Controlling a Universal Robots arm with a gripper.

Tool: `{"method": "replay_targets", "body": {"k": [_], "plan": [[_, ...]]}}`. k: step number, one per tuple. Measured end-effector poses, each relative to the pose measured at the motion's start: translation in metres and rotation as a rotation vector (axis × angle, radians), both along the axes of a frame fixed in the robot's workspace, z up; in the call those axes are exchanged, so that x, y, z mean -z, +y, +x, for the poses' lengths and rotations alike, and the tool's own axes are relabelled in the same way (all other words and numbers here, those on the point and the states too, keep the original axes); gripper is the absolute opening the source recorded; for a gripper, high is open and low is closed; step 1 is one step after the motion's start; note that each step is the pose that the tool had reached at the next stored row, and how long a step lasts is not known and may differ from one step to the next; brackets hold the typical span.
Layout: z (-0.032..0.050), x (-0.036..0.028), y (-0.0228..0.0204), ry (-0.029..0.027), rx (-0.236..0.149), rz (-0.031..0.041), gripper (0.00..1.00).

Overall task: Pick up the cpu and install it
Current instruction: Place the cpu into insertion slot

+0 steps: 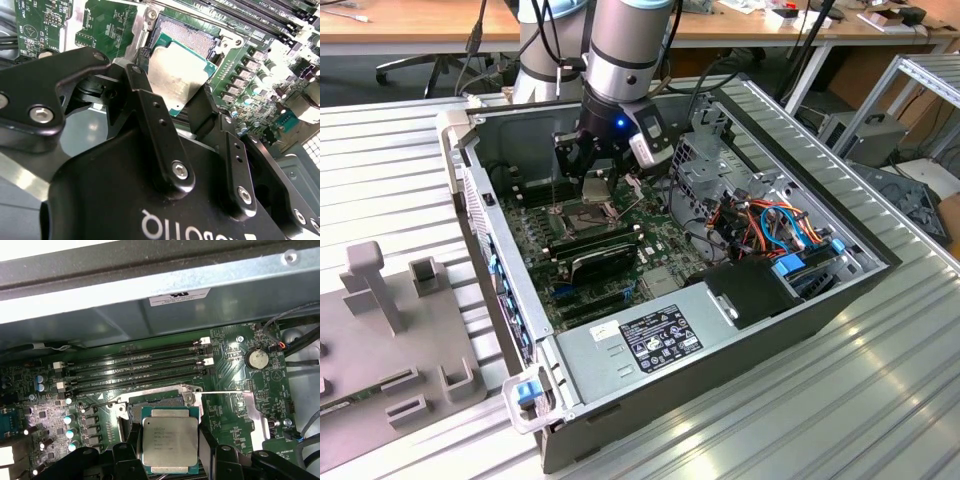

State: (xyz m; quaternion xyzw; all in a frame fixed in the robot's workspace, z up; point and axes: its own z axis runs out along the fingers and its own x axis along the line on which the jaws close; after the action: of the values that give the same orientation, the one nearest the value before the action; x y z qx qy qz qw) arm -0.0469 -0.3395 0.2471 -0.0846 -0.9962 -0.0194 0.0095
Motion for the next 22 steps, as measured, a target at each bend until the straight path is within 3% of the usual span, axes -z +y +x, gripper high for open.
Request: {"method": "replay_targets", "body": {"k": [22], "plan": [[0.0000,0.0010,0.0000,0.0000,0.032,0.0000,0.55]]}}
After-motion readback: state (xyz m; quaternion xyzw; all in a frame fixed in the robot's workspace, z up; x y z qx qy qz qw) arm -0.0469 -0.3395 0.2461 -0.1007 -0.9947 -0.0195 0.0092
